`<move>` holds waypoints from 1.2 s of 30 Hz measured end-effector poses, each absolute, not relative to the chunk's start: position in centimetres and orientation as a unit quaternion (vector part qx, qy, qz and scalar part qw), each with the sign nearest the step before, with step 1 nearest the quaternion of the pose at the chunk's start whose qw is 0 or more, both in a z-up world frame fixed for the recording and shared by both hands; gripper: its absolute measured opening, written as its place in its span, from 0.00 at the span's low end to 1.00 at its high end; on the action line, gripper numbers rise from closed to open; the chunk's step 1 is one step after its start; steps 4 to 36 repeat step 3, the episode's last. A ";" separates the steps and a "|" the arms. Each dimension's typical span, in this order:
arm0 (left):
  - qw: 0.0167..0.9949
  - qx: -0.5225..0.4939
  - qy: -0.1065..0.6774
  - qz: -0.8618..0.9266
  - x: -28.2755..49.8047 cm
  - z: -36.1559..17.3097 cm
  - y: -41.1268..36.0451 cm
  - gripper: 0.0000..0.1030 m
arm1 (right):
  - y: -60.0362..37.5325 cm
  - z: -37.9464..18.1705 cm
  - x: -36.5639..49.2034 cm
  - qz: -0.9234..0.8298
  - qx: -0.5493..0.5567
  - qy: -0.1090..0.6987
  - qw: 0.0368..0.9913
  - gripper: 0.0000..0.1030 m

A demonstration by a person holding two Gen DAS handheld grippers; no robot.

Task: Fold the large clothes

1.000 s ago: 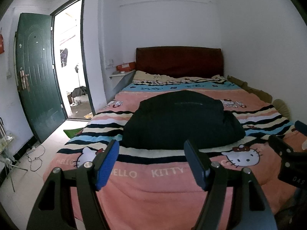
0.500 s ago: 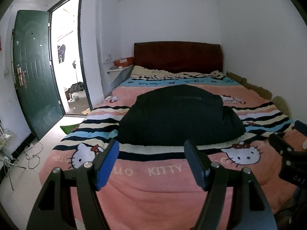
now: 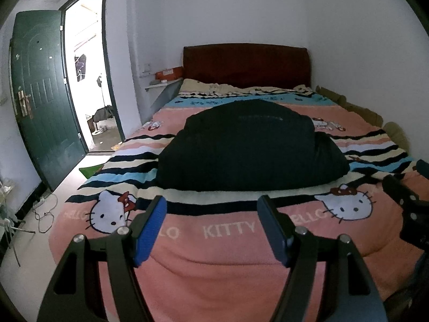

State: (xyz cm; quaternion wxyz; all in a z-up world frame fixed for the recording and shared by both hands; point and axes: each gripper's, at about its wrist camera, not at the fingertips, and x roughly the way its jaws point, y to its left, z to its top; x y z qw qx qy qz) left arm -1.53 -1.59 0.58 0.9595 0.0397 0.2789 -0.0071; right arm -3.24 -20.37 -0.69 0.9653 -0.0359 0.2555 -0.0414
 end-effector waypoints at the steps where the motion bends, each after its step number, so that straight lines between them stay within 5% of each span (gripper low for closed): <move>1: 0.959 0.041 0.279 -0.008 -1.5 0.5 -1.7 0.67 | -20.4 -0.8 -3.1 -0.041 -0.036 0.256 0.965 1.00; 36: 0.960 0.041 0.277 -0.010 -1.4 0.3 -1.8 0.67 | -20.5 -1.1 -2.8 -0.041 -0.037 0.258 0.965 0.99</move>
